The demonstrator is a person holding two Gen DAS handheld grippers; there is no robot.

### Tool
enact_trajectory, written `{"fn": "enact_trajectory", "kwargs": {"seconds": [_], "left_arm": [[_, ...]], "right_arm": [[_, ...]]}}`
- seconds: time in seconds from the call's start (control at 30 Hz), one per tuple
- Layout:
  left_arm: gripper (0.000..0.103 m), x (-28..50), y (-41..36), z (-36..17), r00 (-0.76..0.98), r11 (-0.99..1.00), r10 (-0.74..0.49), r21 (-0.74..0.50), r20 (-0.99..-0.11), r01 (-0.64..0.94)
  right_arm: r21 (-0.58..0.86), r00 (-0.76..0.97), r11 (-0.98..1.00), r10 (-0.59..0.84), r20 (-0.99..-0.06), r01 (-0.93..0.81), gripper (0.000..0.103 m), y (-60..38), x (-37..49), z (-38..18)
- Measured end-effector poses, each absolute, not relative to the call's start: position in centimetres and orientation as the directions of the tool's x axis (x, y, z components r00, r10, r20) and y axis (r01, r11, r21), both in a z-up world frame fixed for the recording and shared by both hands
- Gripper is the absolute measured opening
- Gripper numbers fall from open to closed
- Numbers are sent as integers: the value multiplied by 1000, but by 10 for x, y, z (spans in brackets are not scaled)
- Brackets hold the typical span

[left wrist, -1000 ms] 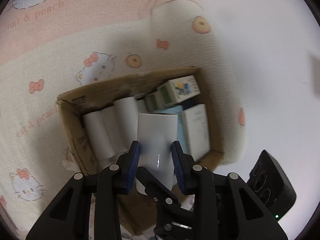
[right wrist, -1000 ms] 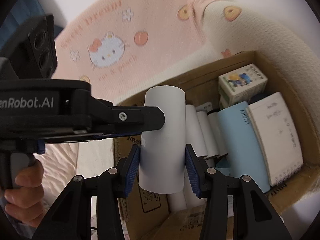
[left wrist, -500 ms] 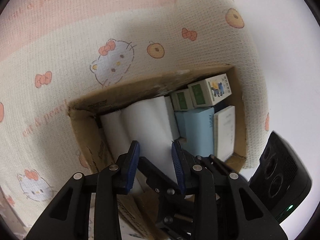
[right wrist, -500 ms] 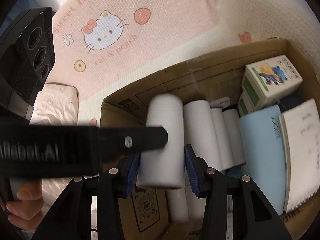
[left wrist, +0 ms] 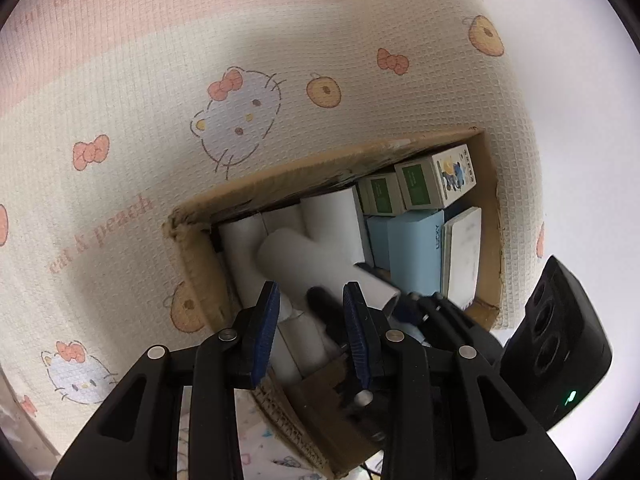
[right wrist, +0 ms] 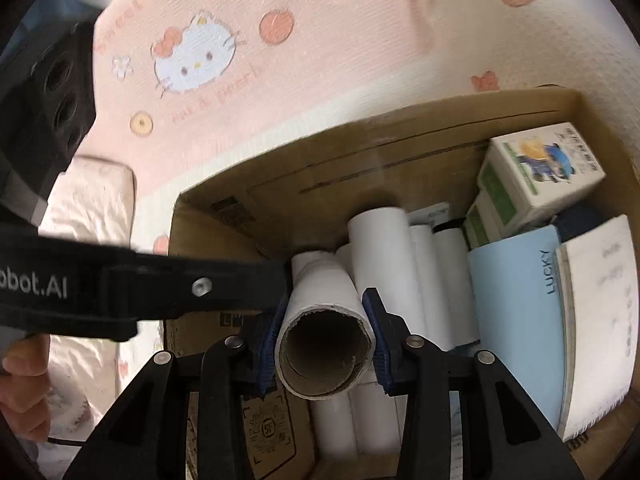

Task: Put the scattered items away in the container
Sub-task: 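Lower the tube into the box onto the other tubes and open both grippers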

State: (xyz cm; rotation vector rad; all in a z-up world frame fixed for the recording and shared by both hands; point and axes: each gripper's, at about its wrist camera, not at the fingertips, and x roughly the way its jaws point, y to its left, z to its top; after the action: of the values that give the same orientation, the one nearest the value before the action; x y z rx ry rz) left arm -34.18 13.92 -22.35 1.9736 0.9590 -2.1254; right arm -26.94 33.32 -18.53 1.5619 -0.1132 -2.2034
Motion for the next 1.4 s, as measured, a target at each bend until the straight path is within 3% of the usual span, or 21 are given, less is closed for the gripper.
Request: {"fn": "enact_trajectory", "kwargs": {"seconds": [0.47,1.07,1.4], "left_arm": [[36,-340,149,-233,-137,-761,362,-377,-922,528],[36,-344,154,-233,-119,-773,323,-335,-939,538],[33,-341,137,-231,-131,-755,339,-353,-931,552]], "right_arm": [[254,-302,-911,-355,-885,326,37,333,-253,-187],[351,-245,-905,-406,-880,241,36,352,-258,-198],[228,-304,-939,-302,-903,256,40,335,-265,-196]]}}
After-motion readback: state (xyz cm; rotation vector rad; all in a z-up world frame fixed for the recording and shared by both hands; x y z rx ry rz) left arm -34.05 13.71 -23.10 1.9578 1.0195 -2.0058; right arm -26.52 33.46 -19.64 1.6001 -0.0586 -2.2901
